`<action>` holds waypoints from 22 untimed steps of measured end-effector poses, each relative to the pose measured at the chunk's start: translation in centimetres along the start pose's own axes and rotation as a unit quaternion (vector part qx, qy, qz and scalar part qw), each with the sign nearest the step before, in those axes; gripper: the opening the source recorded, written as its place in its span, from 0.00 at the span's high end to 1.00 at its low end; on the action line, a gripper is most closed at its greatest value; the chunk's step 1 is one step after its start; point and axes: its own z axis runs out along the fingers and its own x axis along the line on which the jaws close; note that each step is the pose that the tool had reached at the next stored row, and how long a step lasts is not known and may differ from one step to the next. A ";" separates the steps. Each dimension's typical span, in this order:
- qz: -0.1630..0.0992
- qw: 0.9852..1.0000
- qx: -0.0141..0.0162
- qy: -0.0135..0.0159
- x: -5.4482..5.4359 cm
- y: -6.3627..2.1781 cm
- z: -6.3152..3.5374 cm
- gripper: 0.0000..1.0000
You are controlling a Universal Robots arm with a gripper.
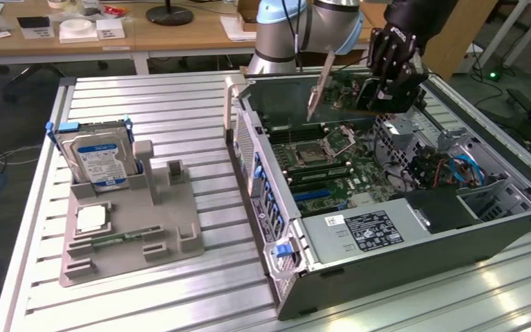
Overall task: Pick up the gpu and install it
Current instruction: 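Insert the gpu into the slot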
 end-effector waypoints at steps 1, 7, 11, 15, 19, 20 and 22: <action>-0.036 0.999 0.000 0.002 0.0 0.00 0.00 0.71; -0.040 0.999 0.022 0.000 -0.1 -0.01 0.83 0.71; -0.041 0.999 0.032 -0.002 -0.2 -0.02 1.17 0.71; -0.052 0.998 0.032 -0.008 -0.2 -0.03 1.47 0.71; -0.065 0.997 0.032 -0.010 -0.2 -0.05 1.82 0.71; -0.066 0.997 0.033 -0.010 -0.2 0.04 1.92 0.71; -0.066 0.997 0.036 -0.011 -0.1 0.16 2.10 0.71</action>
